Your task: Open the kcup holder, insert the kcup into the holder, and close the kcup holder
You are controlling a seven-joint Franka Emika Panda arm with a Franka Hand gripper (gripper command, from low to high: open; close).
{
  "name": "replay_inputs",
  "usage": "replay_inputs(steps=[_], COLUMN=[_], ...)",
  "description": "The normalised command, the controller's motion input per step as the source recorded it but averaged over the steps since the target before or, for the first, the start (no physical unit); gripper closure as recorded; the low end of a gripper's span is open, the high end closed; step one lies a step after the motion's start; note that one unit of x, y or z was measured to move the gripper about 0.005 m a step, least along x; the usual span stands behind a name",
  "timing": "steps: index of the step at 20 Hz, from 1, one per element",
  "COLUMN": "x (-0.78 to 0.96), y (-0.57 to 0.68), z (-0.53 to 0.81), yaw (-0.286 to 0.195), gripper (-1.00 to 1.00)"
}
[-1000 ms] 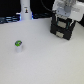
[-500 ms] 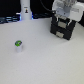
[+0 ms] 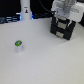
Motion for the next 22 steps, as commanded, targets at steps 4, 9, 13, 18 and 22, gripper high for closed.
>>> replay_inputs(steps=[4, 9, 13, 18, 22], x=[0.97, 0.99, 0.97, 0.96, 0.95], y=[-0.22, -0.25, -0.28, -0.3, -0.31], z=[0.26, 0.28, 0.27, 0.27, 0.26], yaw=[-0.06, -0.058, -0.07, -0.075, -0.078], gripper=[1.0, 1.0, 1.0, 1.0, 1.0])
